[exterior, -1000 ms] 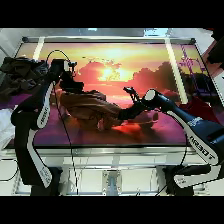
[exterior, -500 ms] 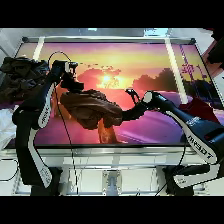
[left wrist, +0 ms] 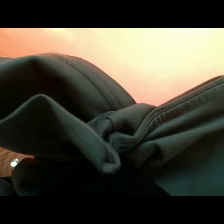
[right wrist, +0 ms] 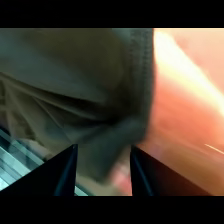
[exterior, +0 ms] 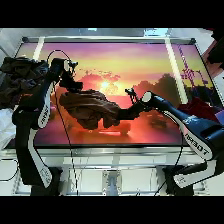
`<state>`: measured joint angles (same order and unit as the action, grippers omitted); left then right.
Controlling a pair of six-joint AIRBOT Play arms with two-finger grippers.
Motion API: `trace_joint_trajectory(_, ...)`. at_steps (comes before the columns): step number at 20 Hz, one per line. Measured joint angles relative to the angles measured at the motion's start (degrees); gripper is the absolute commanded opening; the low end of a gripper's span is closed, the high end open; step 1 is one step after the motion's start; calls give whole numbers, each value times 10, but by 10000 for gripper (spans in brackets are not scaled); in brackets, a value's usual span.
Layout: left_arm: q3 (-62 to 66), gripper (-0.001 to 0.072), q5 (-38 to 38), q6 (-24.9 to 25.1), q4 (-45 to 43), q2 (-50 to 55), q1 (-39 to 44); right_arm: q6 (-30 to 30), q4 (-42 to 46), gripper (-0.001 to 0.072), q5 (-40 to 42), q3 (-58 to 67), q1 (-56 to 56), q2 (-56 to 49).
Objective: Fold the shirts.
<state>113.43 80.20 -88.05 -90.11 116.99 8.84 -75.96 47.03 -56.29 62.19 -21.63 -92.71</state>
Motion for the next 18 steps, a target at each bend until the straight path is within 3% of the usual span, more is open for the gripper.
trace_joint_trajectory(1, 1, 10, 3, 0, 0, 0, 0, 4, -13, 117, 4, 0, 0, -4)
trace_joint_trajectory(2, 2, 10, 4, 0, 0, 0, 0, 10, -24, 30, 6, 0, 0, -6)
trace_joint_trajectory(8, 29, 10, 13, 0, 2, -32, -1, 64, -58, 30, 20, 40, 11, 3)
trace_joint_trajectory(13, 53, 10, -8, 0, 21, -169, -1, 40, 58, 28, -20, 150, 71, 106)
trace_joint_trajectory(18, 59, 9, -74, 16, 133, -360, 1, 19, 158, 26, -51, 309, 152, 243)
